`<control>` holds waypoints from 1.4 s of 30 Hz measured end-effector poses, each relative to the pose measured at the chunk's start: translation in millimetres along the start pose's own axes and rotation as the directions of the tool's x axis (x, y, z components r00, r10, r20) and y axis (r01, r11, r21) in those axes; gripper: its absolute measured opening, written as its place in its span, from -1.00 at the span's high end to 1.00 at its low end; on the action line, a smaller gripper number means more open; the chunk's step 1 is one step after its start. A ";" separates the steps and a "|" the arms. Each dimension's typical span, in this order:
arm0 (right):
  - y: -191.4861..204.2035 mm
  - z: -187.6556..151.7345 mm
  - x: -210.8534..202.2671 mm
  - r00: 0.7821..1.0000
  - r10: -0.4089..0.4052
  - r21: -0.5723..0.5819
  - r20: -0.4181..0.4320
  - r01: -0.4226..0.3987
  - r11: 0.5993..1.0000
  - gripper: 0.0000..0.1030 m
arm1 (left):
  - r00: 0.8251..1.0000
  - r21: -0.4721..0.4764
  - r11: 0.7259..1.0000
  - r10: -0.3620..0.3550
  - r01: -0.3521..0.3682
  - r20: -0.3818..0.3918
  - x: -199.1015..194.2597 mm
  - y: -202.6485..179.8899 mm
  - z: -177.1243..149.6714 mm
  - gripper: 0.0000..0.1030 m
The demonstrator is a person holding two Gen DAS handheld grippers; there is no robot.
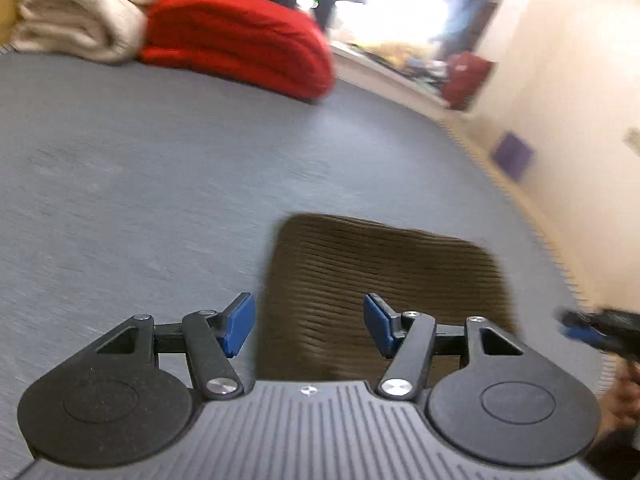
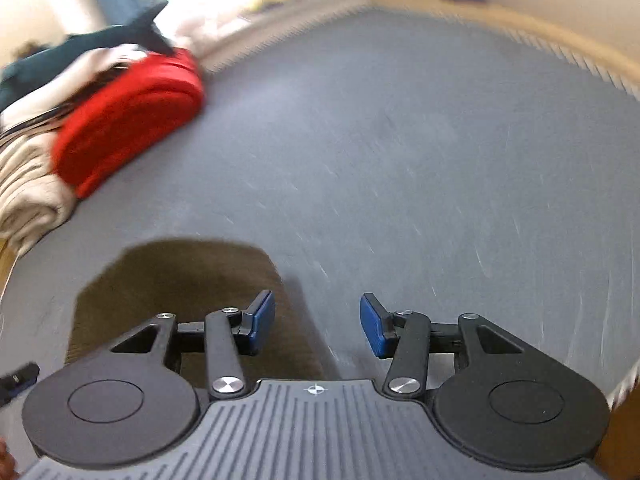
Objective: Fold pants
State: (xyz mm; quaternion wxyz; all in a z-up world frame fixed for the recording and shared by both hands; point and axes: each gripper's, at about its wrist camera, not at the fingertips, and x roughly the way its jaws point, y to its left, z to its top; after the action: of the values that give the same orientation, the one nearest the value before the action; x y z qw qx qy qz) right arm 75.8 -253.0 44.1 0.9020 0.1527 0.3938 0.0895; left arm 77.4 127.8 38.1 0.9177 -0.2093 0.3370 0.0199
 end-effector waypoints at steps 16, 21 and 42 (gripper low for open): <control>67.9 25.8 125.8 0.988 0.070 -0.250 -0.140 -0.104 0.963 0.01 | 0.962 0.223 0.974 0.014 0.049 -0.272 24.8 -3.9 -78.6 -0.21; 73.1 21.2 162.9 0.991 -0.018 -0.272 -0.136 -0.020 0.962 0.14 | 0.967 0.213 0.977 0.030 0.025 -0.254 22.1 -1.1 -78.2 -0.21; 59.2 -25.7 3.0 1.000 0.026 -0.128 -0.008 -0.027 0.991 -0.18 | 0.981 0.230 0.971 0.099 -0.058 -0.168 -16.9 -15.5 -81.7 -0.05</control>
State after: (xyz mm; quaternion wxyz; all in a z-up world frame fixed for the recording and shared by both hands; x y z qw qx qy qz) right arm 56.4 -191.3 46.0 0.9075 0.0994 0.3879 0.1270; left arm 17.2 82.9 -1.6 0.9000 -0.0918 0.4261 -0.0008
